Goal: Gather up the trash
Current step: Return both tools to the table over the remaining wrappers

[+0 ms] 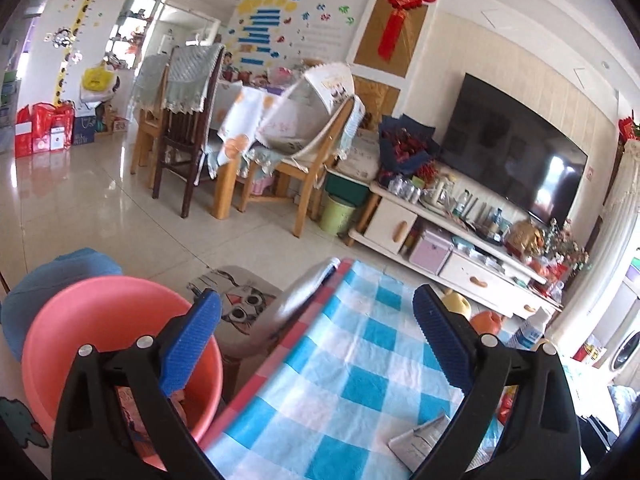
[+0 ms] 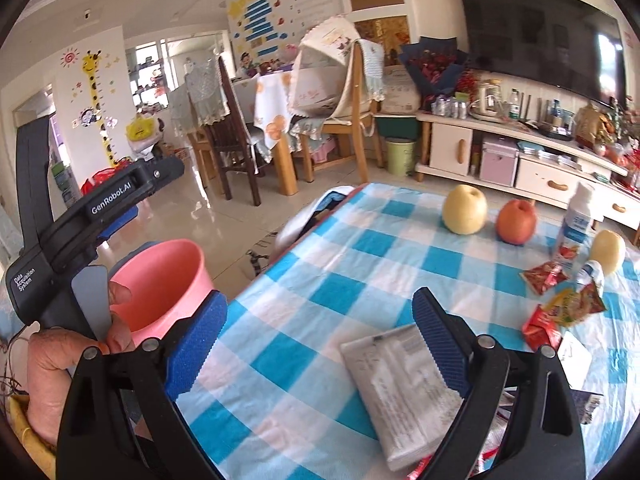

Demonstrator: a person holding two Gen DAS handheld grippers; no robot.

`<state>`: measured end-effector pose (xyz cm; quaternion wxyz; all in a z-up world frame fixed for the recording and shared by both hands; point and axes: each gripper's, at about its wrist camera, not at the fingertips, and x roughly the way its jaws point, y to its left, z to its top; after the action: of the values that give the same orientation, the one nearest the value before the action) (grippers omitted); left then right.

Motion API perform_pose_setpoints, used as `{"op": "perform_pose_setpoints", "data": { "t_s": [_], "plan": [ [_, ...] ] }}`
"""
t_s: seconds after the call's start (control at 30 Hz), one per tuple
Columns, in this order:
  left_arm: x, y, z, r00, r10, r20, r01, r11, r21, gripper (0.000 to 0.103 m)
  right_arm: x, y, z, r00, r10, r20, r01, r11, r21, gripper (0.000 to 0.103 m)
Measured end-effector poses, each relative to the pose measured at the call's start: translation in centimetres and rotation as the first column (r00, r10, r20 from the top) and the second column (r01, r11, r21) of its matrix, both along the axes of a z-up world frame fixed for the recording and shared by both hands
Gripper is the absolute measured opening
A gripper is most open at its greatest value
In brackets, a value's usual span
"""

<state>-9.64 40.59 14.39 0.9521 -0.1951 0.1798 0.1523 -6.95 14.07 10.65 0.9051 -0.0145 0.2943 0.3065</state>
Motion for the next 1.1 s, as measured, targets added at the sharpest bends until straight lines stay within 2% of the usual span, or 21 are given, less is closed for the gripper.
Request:
{"op": "perform_pose_setpoints", "data": {
  "t_s": [0.6, 0.87, 1.1],
  "plan": [
    [2.8, -6.0, -2.6, 0.988, -0.123, -0.097, 0.122, 0.992, -0.018, 0.097, 0.6, -10.7, -0.3, 0.988, -0.152, -0.021, 0.153, 0.986, 0.066, 0.094],
    [3.6, -10.3, -3.4, 0.972, -0.192, -0.132, 0.199, 0.979, 0.046, 0.097, 1.6, -14.5, -0.3, 0.977, -0.209, -0.041, 0.212, 0.971, 0.112, 0.094],
    [4.6, -14.3, -4.1, 0.946, -0.278, -0.165, 0.295, 0.951, 0.09, 0.097, 2.7, -17.9, -0.9, 0.962, -0.266, -0.068, 0.273, 0.952, 0.139, 0.094]
  ]
}}
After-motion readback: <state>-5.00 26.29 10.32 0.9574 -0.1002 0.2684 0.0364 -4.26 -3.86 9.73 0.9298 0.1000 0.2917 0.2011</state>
